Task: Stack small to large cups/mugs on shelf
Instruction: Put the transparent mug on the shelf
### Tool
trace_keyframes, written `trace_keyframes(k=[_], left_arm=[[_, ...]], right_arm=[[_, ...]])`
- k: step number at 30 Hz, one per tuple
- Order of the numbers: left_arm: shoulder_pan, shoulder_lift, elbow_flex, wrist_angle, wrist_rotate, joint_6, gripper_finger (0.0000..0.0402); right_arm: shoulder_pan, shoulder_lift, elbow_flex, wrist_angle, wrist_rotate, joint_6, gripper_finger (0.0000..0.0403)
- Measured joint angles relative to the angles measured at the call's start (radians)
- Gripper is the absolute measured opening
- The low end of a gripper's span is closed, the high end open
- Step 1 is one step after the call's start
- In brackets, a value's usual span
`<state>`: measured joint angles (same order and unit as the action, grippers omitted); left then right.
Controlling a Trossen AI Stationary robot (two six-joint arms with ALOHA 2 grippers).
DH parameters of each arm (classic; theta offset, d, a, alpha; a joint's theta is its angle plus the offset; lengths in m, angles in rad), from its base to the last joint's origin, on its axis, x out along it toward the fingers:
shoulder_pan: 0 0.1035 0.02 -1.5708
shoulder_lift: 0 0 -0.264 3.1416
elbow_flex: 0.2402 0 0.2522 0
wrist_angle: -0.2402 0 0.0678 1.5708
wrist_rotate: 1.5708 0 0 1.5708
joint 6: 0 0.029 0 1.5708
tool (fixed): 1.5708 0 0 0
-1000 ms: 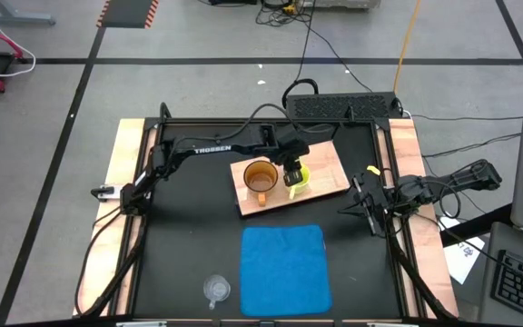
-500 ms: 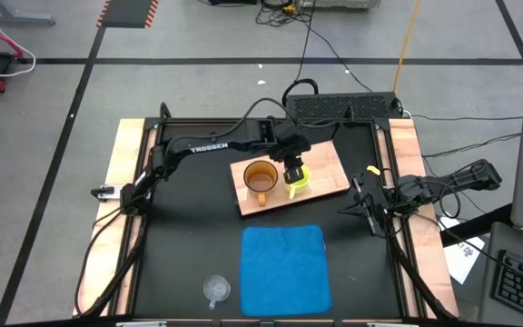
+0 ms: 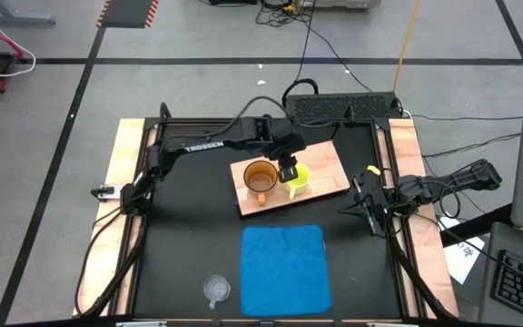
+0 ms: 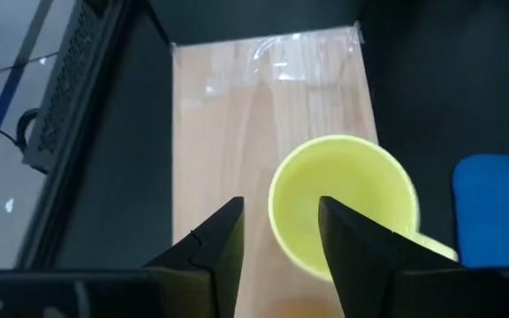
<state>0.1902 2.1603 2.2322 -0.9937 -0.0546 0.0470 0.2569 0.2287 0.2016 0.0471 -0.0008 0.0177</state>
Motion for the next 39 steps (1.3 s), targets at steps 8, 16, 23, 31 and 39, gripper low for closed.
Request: trace_keyframes(k=[8,16,23,31,39], left_arm=[[0.0,-0.111,0.0,-0.069,-0.016,-0.003,0.015],[-0.004,-0.204,0.0,-0.076,-0.018,-0.005,0.015],[-0.005,-0.298,-0.017,-0.125,-0.026,-0.017,0.015],[-0.013,-0.503,-0.234,-0.056,-0.027,-0.058,0.015],[-0.027,-0.761,-0.611,0.215,-0.036,-0.099,0.015]], right_arm=[[0.0,0.0,0.0,-0.015,-0.001,0.005,0.0],[0.0,0.0,0.0,-0.015,0.0,0.029,0.0],[0.0,0.0,0.0,-0.015,-0.003,0.031,0.0],[0.0,0.0,0.0,-0.015,-0.003,0.022,0.0],[0.0,0.0,0.0,-0.014,-0.004,0.023,0.0]])
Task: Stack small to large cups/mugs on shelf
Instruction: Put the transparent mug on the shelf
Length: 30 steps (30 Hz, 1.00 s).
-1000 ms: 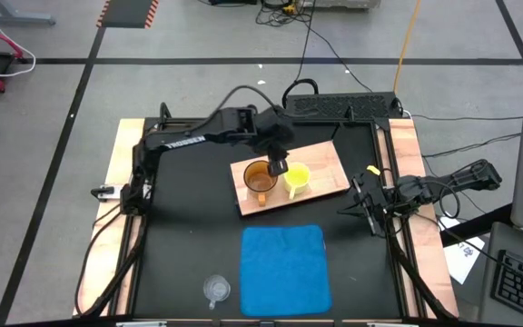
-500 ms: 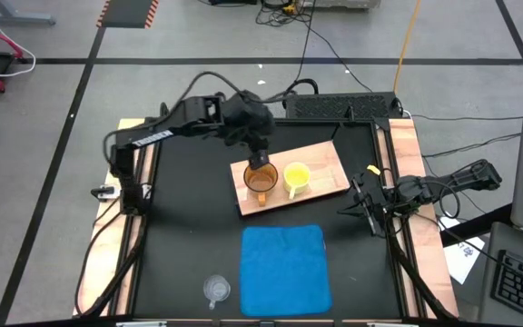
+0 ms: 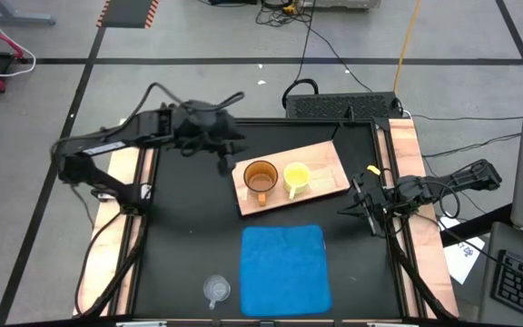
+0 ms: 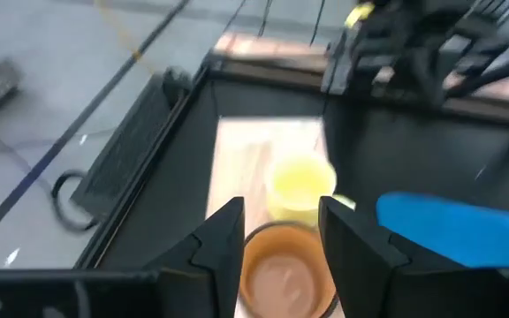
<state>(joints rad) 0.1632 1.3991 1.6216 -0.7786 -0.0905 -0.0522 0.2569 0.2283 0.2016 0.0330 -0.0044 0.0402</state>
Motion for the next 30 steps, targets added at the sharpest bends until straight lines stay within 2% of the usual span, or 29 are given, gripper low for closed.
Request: trace_keyframes(k=[4,6,16,19,23,30], left_arm=[[-0.008,-0.108,-0.214,0.249,0.103,-0.004,0.015],[-0.01,-0.147,-0.296,0.309,0.131,-0.01,0.015],[-0.009,-0.334,-0.64,0.615,0.135,-0.017,0.015],[-0.002,-0.372,-0.702,0.68,0.14,-0.021,0.0149],[0.011,-0.411,-0.735,0.682,0.152,-0.039,0.0149],[-0.018,-0.484,-0.809,0.761,0.289,-0.019,0.0149]], right_arm=[[0.0,0.0,0.0,0.004,0.0,0.0,0.0],[0.0,0.0,0.0,0.004,0.0,0.0,0.0],[0.0,0.0,0.0,0.004,0.0,-0.001,0.0],[0.0,0.0,0.0,0.005,0.0,-0.006,0.0],[0.0,0.0,0.0,0.008,0.0,-0.007,0.0],[0.0,0.0,0.0,0.007,0.0,-0.018,0.0]])
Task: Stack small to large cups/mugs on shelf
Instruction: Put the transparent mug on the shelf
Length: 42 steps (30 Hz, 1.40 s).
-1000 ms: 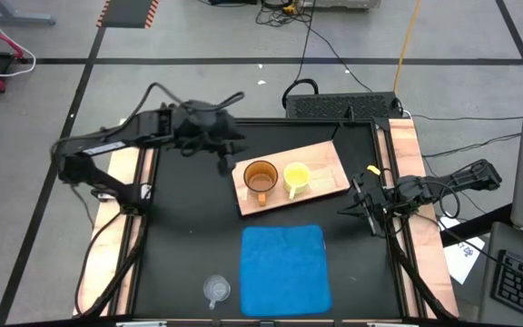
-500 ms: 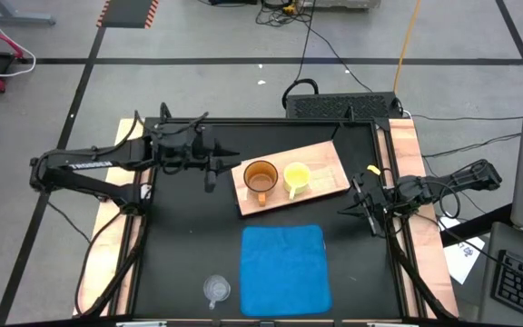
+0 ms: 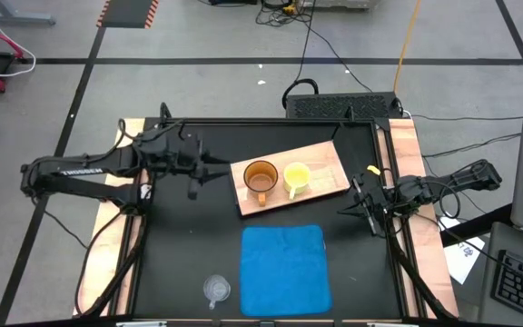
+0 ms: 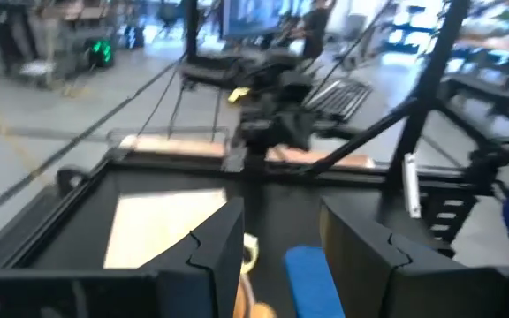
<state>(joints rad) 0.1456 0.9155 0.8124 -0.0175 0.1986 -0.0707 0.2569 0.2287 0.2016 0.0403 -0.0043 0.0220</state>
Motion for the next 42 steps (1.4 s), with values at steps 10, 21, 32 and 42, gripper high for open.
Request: trace_keyframes(k=[10,21,32,42], left_arm=[[-0.044,-0.074,-0.273,0.307,0.004,-0.036,0.0149],[-0.084,-0.154,-0.512,0.517,0.039,0.045,0.0149],[-0.074,-0.326,-0.646,0.517,0.03,0.05,0.0138],[-0.074,-0.361,-0.734,0.49,0.041,0.069,0.0068]], right_arm=[[0.0,0.0,0.0,0.0,0.0,-0.004,0.0],[0.0,0.0,0.0,-0.001,0.0,-0.008,0.0],[0.0,0.0,0.0,-0.001,0.0,-0.016,0.0],[0.0,0.0,0.0,-0.001,0.0,-0.017,0.0]])
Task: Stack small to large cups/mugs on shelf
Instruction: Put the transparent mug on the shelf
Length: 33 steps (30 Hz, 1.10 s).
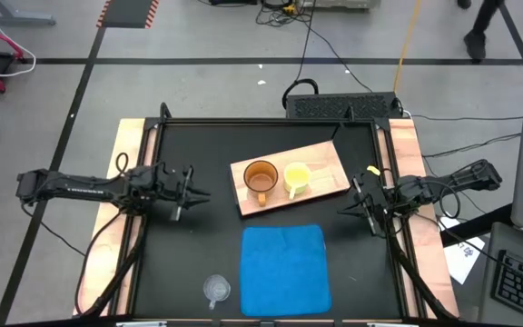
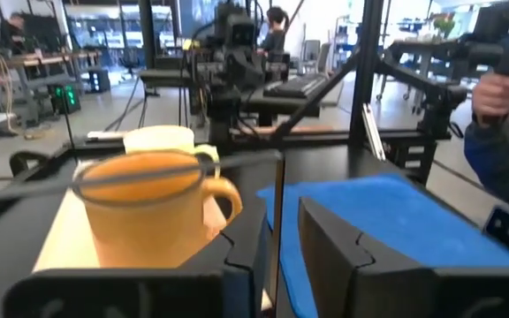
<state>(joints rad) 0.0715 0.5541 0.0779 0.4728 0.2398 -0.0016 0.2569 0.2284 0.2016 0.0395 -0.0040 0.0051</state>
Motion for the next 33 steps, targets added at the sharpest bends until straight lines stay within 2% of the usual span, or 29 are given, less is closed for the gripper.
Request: trace_keyframes(k=[9,17,33], left_arm=[[0.0,0.0,-0.065,0.002,0.003,0.005,0.0005],[0.0,0.002,-0.069,-0.033,-0.016,0.076,0.0004],[0.0,0.002,-0.068,-0.031,-0.007,0.059,0.0002]], right_arm=[[0.0,0.0,0.0,0.0,0.006,0.001,0.0],[0.0,0.0,0.0,0.0,0.007,0.001,0.0],[0.0,0.0,0.0,0.0,0.008,-0.004,0.0]])
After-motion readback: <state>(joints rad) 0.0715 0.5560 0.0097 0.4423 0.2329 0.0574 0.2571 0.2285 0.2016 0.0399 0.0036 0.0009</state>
